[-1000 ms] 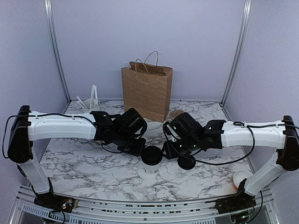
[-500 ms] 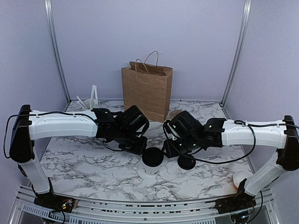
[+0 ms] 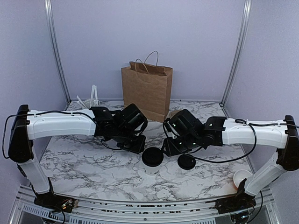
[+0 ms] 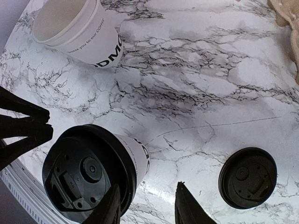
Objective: Pack the takeout coffee
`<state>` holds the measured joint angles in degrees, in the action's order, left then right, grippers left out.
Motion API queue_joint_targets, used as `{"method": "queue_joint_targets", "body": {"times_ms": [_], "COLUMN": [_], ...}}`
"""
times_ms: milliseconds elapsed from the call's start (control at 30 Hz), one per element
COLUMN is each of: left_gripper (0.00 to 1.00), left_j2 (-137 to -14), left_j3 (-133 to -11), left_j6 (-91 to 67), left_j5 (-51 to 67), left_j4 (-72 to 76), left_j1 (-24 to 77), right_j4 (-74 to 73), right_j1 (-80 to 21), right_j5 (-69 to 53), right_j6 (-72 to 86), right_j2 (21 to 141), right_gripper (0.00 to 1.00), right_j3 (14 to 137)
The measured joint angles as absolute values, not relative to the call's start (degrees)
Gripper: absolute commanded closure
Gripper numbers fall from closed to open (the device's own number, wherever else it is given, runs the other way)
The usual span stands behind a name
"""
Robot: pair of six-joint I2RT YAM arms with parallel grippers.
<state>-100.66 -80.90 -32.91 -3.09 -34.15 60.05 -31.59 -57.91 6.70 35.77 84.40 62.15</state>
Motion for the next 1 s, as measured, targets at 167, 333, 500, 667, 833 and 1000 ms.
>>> {"method": "queue_joint_targets", "body": {"times_ms": [167, 333, 500, 667, 833, 1000], "left_gripper": [0.80, 0.79, 0.79, 0.78, 0.78, 0.78], "left_j2": [-98.30, -93.95, -91.22, -91.13, -92.03, -95.11], "left_j3": [-80.18, -76.69, -73.38, -72.73, -72.88, -73.56], "left_j6": [-32.91, -32.86, -32.84, -32.86, -32.73, -32.16], "left_j5": [-3.05, -2.44, -0.86, 0.51, 1.30, 1.54], "left_j4": [-34.39, -34.44, -33.98, -33.01, -31.79, -31.24], "left_j1": [59.94, 60.64, 63.37, 65.87, 66.70, 66.70], "right_j4": [-31.64, -30.17, -29.58, -29.10, -28.84, -28.73], "right_j1": [-57.19, -53.98, -51.42, -50.43, -50.28, -50.26], "right_j5": [6.09, 0.34, -5.52, -8.99, -10.61, -11.11], "right_j6": [33.54, 28.10, 21.34, 17.61, 16.21, 16.19], "right_j2": [84.20, 83.40, 83.88, 86.24, 88.88, 89.62], "right_gripper": [0.59, 0.56, 0.56, 0.56, 0.58, 0.58], "right_j3": [63.05, 63.16, 65.36, 68.18, 68.79, 68.79]}}
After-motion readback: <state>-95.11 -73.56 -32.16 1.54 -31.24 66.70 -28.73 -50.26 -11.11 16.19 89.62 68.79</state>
